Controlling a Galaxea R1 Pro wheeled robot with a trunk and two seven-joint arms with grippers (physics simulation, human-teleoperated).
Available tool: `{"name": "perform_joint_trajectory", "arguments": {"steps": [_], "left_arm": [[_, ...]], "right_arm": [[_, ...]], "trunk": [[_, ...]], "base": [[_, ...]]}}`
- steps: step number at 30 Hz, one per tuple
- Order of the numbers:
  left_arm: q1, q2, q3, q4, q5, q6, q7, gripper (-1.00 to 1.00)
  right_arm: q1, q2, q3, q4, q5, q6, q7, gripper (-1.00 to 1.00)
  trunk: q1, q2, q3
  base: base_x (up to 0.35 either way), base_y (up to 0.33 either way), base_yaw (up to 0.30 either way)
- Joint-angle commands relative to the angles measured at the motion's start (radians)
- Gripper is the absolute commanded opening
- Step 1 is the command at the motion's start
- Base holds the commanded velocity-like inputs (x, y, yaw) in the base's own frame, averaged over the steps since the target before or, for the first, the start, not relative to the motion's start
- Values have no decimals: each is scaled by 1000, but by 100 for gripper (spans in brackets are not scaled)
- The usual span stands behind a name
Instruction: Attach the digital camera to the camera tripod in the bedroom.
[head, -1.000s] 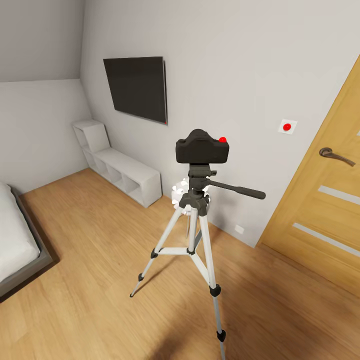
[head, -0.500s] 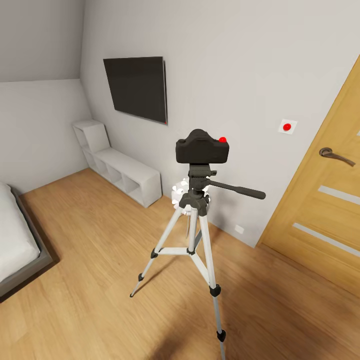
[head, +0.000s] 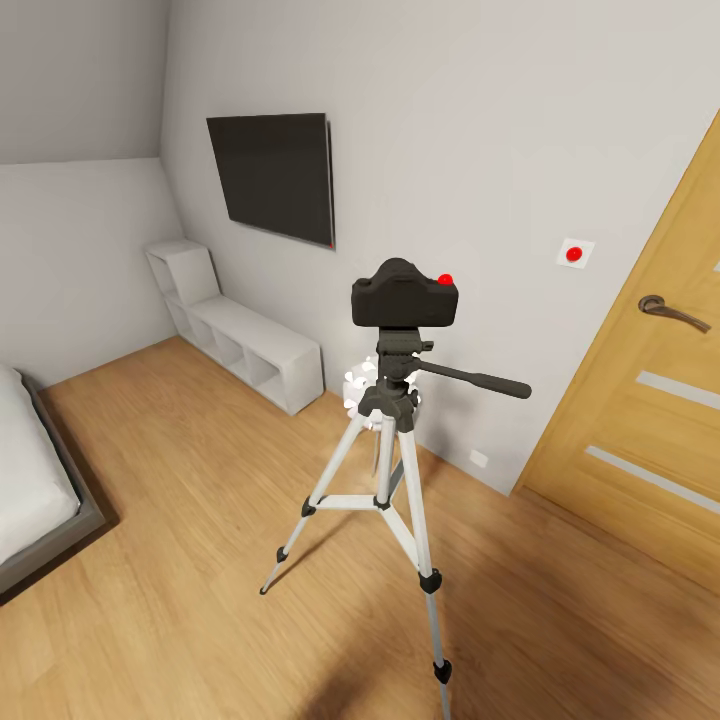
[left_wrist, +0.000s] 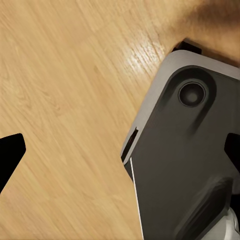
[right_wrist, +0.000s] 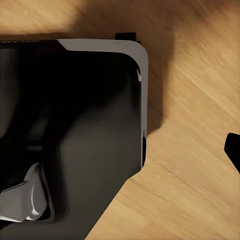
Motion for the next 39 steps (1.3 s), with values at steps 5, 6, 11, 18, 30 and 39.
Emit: {"name": "perform_joint_trajectory", "arguments": {"steps": [5,6,11,18,30,39], "left_arm": [[-1,0,-9,0,8,-2,3,100],[-1,0,-9,0,8,-2,3,100],[-1,0,-9,0,8,-2,3,100],[-1,0,-8,0,8,-2,3,100],[-1,0,-9,0,8,-2,3,100],[-1,0,-9,0,8,-2,3,100]], "right_arm": [[-1,16,-10,3,7,-5,-21,100],[-1,19,-10,3,7,-5,-27,100],[-1,26,-11,3,6,-11,-54,100],[-1,28,-12,3,5,-30,-66,100],[-1,31,-13,3,5,-38,-69,100],[-1,33,-13,3,6,-38,-69,100]], "trunk": [[0,-2,-2],[0,-2,-2],[0,-2,-2],[0,-2,1],[0,-2,17],[0,-2,31]], "base": [[0,0,0],[0,0,0],[0,0,0],[0,0,0],[0,0,0],[0,0,0]]}}
